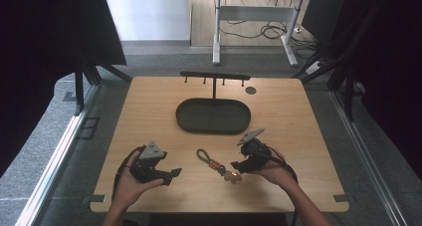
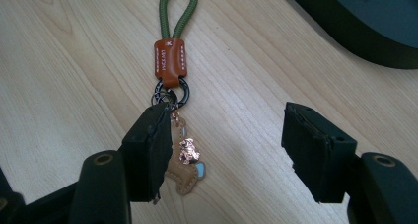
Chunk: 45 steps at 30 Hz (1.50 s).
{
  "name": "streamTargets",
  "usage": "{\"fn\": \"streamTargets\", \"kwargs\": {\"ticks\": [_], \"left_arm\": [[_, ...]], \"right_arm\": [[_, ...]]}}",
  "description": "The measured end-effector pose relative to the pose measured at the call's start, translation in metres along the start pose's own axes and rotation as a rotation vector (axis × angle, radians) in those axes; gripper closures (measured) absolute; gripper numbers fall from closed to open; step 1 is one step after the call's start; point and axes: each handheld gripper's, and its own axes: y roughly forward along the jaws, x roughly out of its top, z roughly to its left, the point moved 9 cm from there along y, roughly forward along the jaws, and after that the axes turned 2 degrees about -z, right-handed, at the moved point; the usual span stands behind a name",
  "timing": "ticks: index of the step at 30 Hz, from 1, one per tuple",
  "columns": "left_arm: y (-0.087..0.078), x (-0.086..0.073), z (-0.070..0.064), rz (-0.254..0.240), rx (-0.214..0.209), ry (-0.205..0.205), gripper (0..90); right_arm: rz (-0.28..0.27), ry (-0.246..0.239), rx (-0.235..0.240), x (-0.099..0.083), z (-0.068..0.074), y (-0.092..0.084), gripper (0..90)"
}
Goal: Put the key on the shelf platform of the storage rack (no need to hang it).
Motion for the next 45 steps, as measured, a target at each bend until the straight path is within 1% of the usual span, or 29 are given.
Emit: {"fn": "streamTargets", "kwargs": {"ticks": [4,17,25,29,37,45], "left_arm": [[-0.002,0.000,0.001,-0.008,0.001,-0.006,22.9],[-0.003,0.000,0.003,-0.010,0.003,-0.006,22.9],[-0.004,0.000,0.004,-0.012,0.004,-0.009,22.9],[-0.005,0.000,0.004,-0.017,0.006,-0.014,22.9],[-0.005,0.000,0.004,-0.016,0.006,-0.009,22.9],[-0.005,0.000,0.005,-0.017,0.010,-0.012,23.0]], "right_arm": [[0.013,-0.009,0.007,0.000,0.003,0.005,38.0],[0.043,-0.041,0.031,0.005,0.014,0.021,39.7],[0.076,-0.060,0.050,0.007,0.023,0.034,41.1],[0.085,-0.067,0.060,0.008,0.026,0.038,41.4],[0.099,-0.093,0.069,0.013,0.032,0.047,42.3],[0.113,-0.094,0.079,0.018,0.036,0.057,43.2]]}}
